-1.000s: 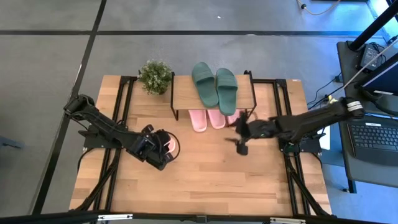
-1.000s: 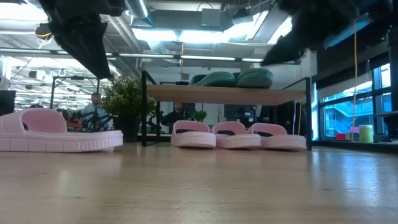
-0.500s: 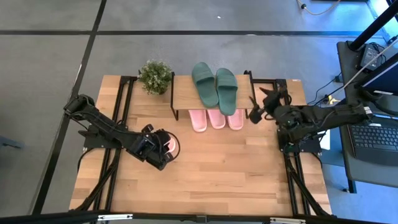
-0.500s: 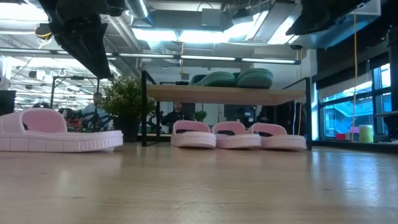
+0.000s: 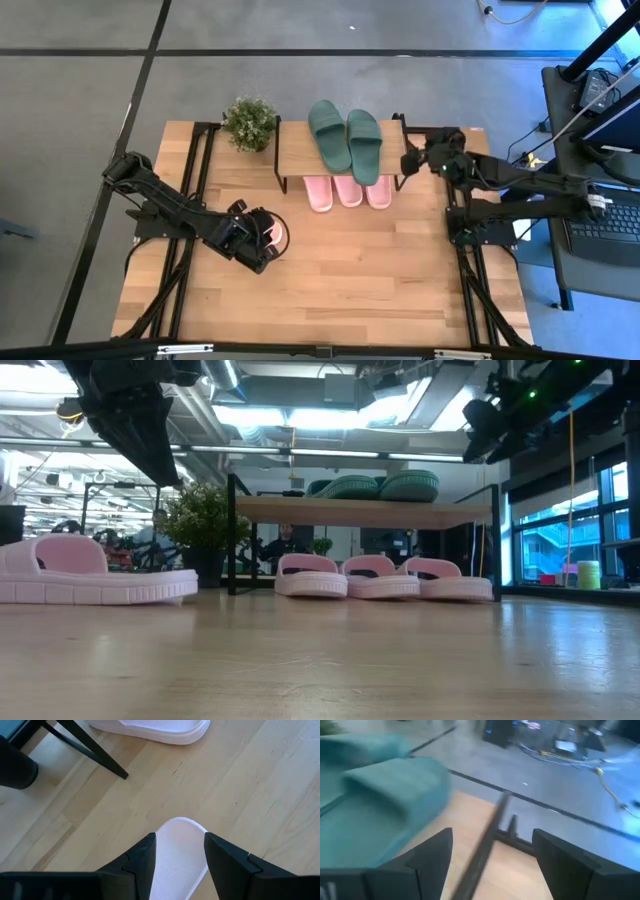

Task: Pick and place slides into the shelf
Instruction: Adjust the shelf on the table

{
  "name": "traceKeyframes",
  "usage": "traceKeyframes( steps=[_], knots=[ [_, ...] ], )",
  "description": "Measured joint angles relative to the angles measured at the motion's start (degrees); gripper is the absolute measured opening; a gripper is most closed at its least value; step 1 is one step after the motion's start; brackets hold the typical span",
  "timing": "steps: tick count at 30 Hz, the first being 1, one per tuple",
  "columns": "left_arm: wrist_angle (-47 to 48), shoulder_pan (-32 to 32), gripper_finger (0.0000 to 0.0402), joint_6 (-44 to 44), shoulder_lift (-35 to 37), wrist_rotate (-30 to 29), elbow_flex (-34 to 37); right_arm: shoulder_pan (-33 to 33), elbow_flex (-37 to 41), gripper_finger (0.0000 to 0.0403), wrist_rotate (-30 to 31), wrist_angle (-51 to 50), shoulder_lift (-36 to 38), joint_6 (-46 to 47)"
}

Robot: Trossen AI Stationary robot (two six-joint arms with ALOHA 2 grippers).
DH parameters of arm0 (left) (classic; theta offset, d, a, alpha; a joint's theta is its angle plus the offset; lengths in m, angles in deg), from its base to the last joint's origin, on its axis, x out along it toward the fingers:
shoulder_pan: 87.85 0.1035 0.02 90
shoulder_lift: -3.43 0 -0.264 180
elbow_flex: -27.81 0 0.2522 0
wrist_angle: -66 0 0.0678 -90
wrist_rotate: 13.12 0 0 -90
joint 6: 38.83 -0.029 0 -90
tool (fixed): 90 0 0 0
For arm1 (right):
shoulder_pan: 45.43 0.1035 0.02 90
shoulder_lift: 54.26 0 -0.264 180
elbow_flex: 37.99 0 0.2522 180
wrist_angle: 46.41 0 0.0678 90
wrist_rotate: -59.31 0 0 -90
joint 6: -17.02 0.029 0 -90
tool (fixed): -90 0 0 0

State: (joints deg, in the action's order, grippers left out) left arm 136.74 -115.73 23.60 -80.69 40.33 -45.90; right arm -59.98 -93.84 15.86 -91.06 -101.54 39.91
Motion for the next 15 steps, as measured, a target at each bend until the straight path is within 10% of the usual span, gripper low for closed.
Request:
traceKeyframes(
  steps=[15],
  knots=[
    [0.0,0.0,0.0159,0.0,0.0,0.0,0.0,-17.0,0.0,0.0274,-21.2,-1.4,-7.0,6.9]
  ],
)
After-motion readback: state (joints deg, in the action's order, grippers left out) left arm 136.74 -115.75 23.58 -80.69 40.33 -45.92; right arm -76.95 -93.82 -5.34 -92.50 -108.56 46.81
